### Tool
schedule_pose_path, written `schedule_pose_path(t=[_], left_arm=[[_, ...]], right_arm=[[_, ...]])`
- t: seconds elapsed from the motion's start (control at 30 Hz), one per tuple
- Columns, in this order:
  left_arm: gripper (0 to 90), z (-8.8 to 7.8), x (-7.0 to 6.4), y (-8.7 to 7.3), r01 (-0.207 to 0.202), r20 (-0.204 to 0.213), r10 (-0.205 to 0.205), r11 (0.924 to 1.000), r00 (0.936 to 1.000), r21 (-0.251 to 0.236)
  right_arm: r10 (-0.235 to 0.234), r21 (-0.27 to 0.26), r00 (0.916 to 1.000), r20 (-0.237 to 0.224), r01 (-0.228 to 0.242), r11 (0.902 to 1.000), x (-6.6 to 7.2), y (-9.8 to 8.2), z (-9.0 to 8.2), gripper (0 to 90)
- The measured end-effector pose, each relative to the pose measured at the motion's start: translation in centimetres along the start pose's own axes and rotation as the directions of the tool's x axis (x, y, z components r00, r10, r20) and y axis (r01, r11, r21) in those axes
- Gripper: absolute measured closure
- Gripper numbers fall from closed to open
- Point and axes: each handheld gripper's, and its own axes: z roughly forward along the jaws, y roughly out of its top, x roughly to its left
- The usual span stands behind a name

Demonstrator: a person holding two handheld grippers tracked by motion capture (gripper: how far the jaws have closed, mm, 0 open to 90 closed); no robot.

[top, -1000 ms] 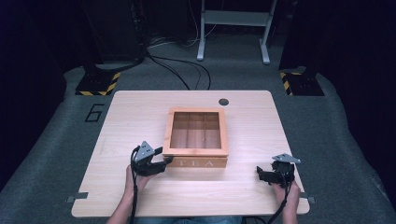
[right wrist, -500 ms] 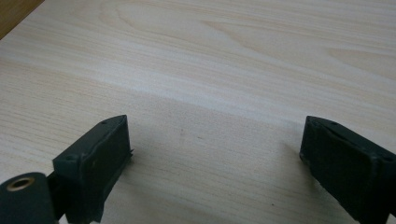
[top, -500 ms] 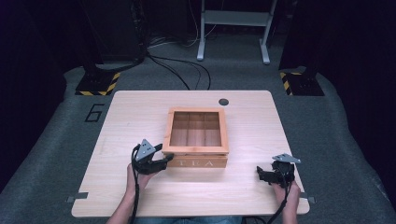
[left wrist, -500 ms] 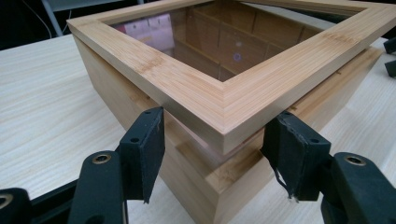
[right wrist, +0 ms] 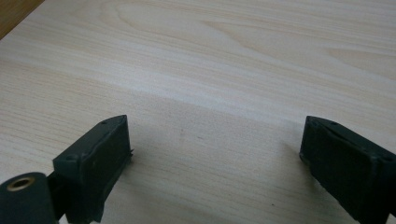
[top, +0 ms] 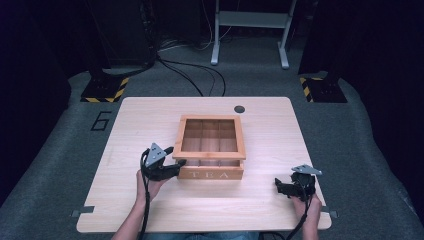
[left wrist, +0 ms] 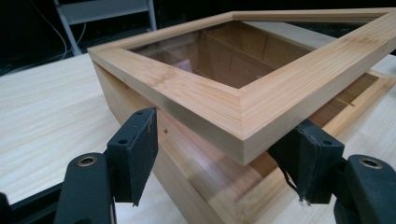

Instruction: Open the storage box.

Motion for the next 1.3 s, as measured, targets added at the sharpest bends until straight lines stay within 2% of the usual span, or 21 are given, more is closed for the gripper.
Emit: schedule_pose_path(t=[0.1,0.17,0.23,0.4,0.5,0.67,0.77,0.8,0.87,0.93,1.03,1.2,1.3], left_arm=[[33.1,0.2,0.0,0.4,-0.015,-0.014,0.015,0.9997,0.9998,-0.018],[34.2,0.3,-0.1,0.7,-0.047,-0.038,0.047,0.9986,0.9982,-0.022],[34.6,0.3,0.0,0.9,-0.049,-0.041,0.048,0.9983,0.998,-0.032],[42.9,0.2,0.3,1.4,-0.076,-0.072,0.072,0.9957,0.9948,-0.053],[47.8,0.3,0.4,1.7,-0.073,-0.093,0.066,0.9944,0.9934,-0.076],[52.9,0.2,0.7,2.5,-0.089,-0.117,0.079,0.9924,0.99,-0.086],[56.9,0.2,0.9,2.9,-0.083,-0.126,0.071,0.9925,0.9895,-0.09],[58.8,0.2,1.2,3.1,-0.077,-0.127,0.066,0.9931,0.9898,-0.088],[61.4,0.2,1.7,3.3,-0.038,-0.085,0.031,0.9954,0.9959,-0.088],[61.2,0.2,1.9,3.7,-0.06,-0.093,0.053,0.995,0.9942,-0.08],[61.3,0.2,2.0,4.1,-0.066,-0.093,0.058,0.9947,0.9939,-0.079],[61.5,0.3,2.3,5.1,-0.061,-0.101,0.052,0.9943,0.9935,-0.088],[61.5,0.3,2.6,5.7,-0.054,-0.088,0.047,0.9955,0.995,-0.078]], right_arm=[[0.0,0.0,1.0,0.0,0.0,1.0,0.0,0.0,0.0,8.2],[-0.001,0.0,1.0,0.0,0.001,1.0,0.0,0.0,0.0,8.2],[0.0,0.0,1.0,0.0,0.0,1.0,0.0,0.0,0.0,8.2],[0.0,0.0,1.0,0.0,0.0,1.0,0.0,0.0,0.0,8.2],[0.0,0.0,1.0,0.0,0.0,1.0,0.0,0.0,0.0,8.2],[0.0,0.0,1.0,0.0,0.0,1.0,0.0,0.0,0.0,8.2],[-0.001,0.0,1.0,0.0,0.001,1.0,0.0,0.0,0.0,8.2],[-0.002,-0.001,1.0,0.0,0.002,1.0,0.0,0.0,0.0,8.2],[0.0,0.0,1.0,0.0,0.0,1.0,0.0,0.0,0.0,8.2],[0.0,0.0,1.0,0.0,0.0,1.0,0.0,0.0,0.0,8.3],[-0.001,0.0,1.0,-0.001,0.001,1.0,0.0,0.0,0.0,8.3],[0.0,0.0,1.0,-0.001,0.0,1.0,0.0,0.0,0.0,8.3],[0.0,-0.001,1.0,0.0,0.0,1.0,0.0,0.0,0.0,8.4]])
